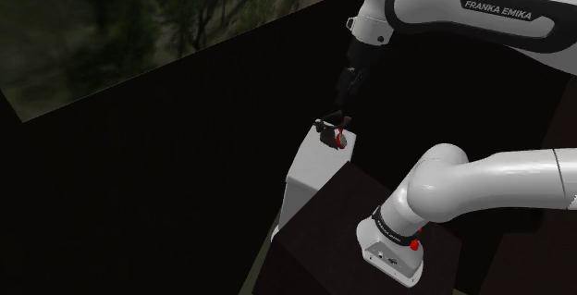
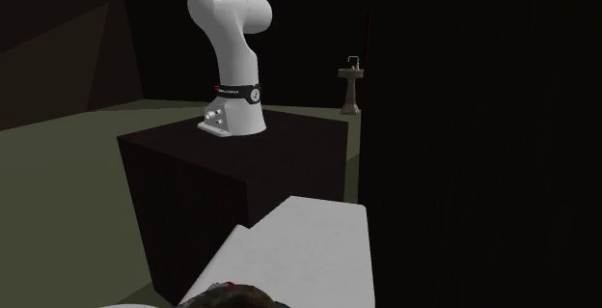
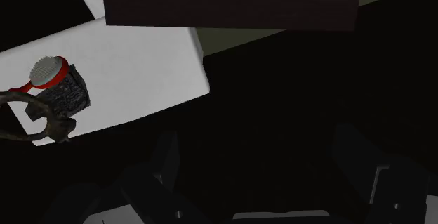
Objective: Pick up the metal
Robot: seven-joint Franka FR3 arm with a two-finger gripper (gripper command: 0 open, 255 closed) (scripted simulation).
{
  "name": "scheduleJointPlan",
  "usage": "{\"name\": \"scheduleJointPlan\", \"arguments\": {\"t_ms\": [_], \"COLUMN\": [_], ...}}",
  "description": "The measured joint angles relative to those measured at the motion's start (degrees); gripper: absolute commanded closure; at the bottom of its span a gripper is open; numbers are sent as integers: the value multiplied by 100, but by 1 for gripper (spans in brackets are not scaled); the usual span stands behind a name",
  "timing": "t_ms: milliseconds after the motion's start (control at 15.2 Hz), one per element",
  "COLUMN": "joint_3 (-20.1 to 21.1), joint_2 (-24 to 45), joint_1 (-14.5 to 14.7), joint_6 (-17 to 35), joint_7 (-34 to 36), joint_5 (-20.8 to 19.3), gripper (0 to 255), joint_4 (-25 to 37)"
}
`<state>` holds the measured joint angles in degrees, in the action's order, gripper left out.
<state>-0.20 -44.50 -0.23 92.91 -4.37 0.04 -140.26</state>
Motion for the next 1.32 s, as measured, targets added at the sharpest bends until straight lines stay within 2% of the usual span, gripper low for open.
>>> {"name": "scheduleJointPlan", "arguments": {"t_ms": [462,990,1254,1320], "joint_3": [-388,-1004,-1241,-1305], "joint_2": [708,2123,2606,2756], "joint_1": [-192,-489,-582,-605], "joint_6": [478,1380,1306,1491], "joint_7": [-443,-1140,-1449,-1523], "joint_5": [-335,-791,-905,-943], "gripper": [0,0,0,0], "joint_4": [-26,119,437,449]}}
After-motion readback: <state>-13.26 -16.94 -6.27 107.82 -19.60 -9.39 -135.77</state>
